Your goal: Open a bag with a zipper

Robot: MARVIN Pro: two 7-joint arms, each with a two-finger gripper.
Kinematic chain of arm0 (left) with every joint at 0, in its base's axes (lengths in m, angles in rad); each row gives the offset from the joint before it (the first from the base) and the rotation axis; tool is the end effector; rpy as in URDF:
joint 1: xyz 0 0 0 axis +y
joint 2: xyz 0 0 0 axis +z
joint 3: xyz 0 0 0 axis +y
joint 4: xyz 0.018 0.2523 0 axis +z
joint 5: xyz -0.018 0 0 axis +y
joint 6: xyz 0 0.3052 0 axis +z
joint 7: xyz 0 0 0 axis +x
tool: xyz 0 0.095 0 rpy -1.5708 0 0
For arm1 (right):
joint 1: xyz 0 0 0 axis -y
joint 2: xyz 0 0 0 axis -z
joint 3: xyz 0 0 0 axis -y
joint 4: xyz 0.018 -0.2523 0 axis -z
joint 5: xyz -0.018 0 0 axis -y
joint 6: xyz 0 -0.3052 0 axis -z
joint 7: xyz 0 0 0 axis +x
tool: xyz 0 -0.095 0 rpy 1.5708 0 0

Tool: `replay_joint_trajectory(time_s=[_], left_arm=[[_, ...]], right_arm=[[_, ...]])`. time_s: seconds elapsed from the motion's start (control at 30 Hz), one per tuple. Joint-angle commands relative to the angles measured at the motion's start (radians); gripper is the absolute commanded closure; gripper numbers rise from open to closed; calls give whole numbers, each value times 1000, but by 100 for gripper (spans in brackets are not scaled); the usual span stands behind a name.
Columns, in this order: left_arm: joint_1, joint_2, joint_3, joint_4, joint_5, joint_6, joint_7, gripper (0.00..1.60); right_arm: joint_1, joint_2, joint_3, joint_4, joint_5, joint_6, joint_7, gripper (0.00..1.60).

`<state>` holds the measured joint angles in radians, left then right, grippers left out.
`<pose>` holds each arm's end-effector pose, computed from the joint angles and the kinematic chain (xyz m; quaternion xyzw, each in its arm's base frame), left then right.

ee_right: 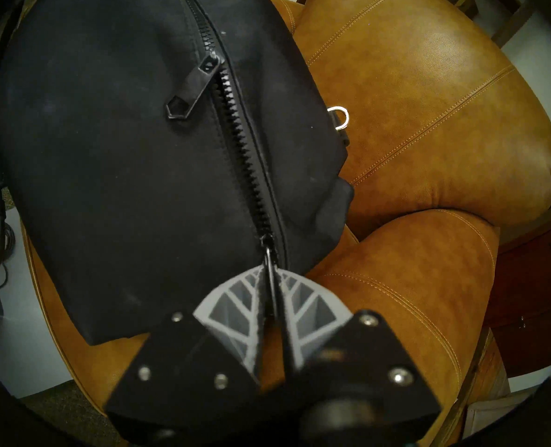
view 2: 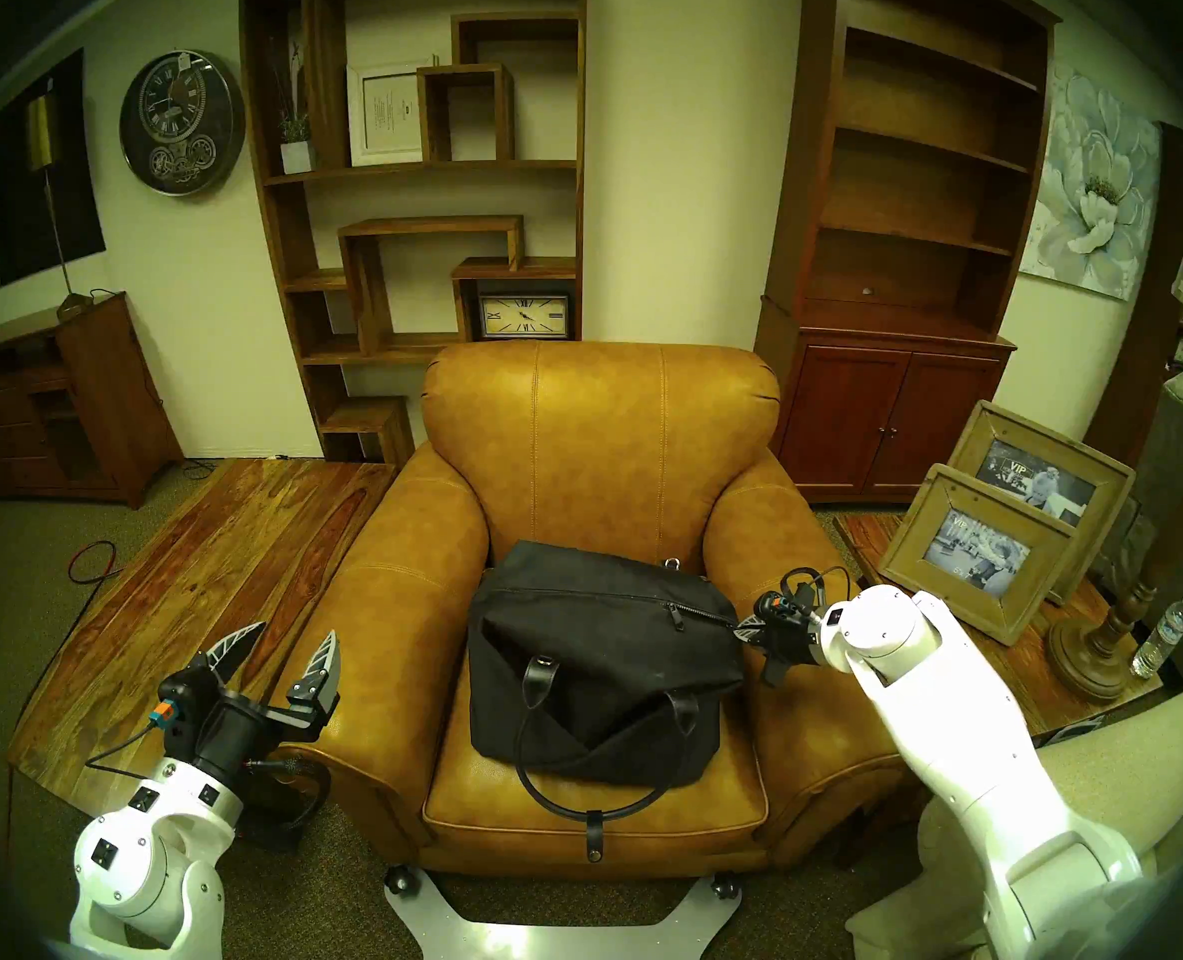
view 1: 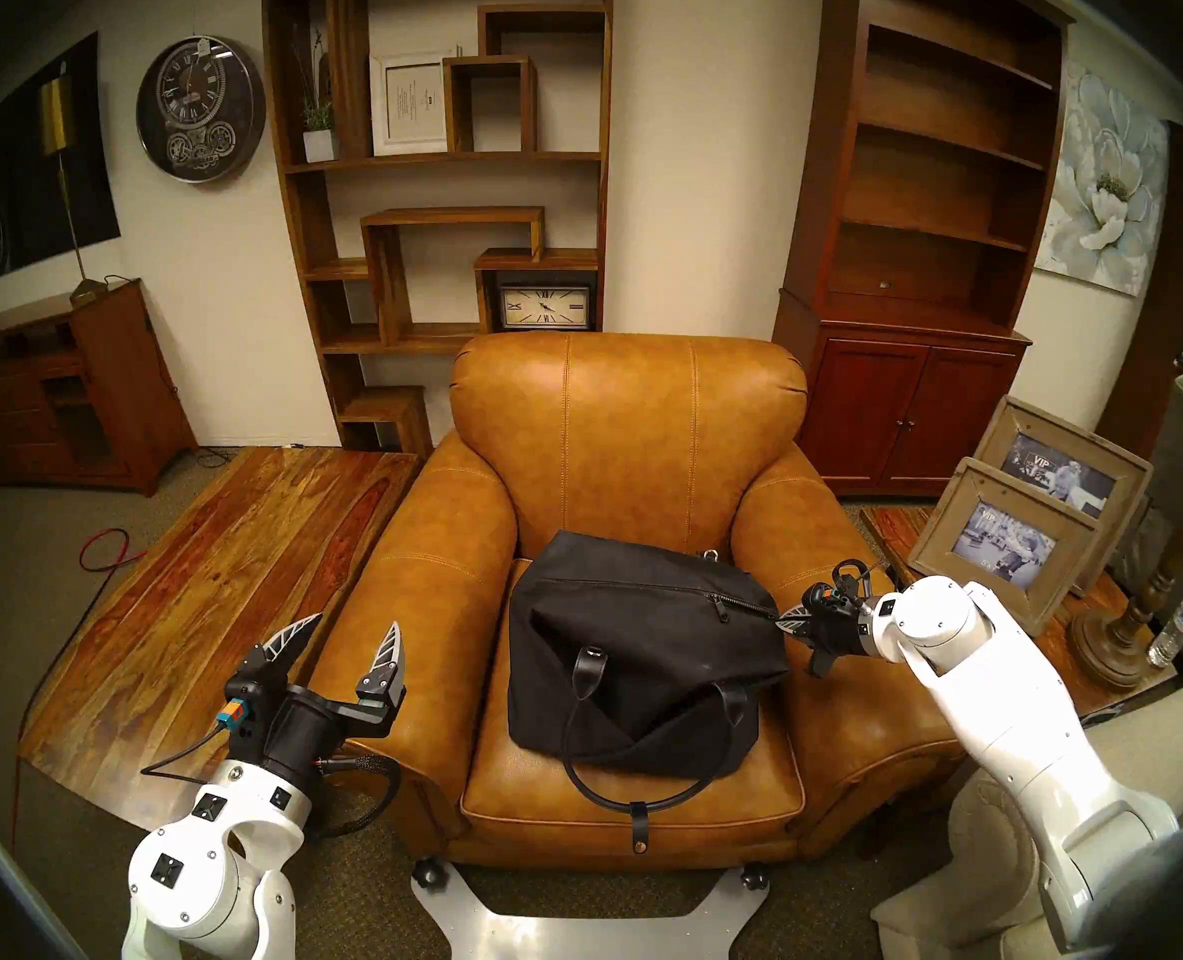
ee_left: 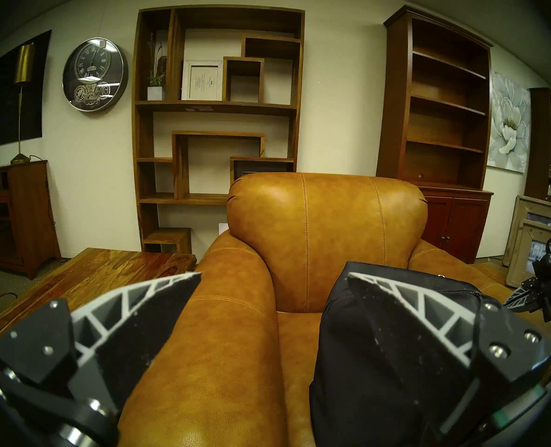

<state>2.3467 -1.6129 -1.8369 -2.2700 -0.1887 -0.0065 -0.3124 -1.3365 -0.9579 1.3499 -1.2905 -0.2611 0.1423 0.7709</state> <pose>0.2250 0.0585 -0.2338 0.7227 -0.0119 0.6896 0.0450 0.4264 -0.1147 -0.3156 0.7756 0.4944 0.3919 0.0190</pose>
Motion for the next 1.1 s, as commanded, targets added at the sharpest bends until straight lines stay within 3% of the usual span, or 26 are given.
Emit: replay_joint_trajectory(time_s=[0.0,0.53,0.63,0.67,0.73,1.07], left_arm=[[1,2,0,-23,1,-1,-2,0],[1,2,0,-24,2,-1,-2,0],[1,2,0,-24,2,-1,-2,0],[1,2,0,-24,2,-1,-2,0],[1,2,0,-24,2,-1,-2,0],[1,2,0,-23,2,-1,-2,0]], right_arm=[[3,18,18,-27,3,14,0,100],[-11,16,4,-38,-2,37,0,93],[-18,15,6,-43,-4,40,-13,152],[-23,15,7,-47,-7,38,-22,160],[-22,16,-4,-43,-38,36,-51,160],[-18,5,24,-19,-17,54,-51,160]])
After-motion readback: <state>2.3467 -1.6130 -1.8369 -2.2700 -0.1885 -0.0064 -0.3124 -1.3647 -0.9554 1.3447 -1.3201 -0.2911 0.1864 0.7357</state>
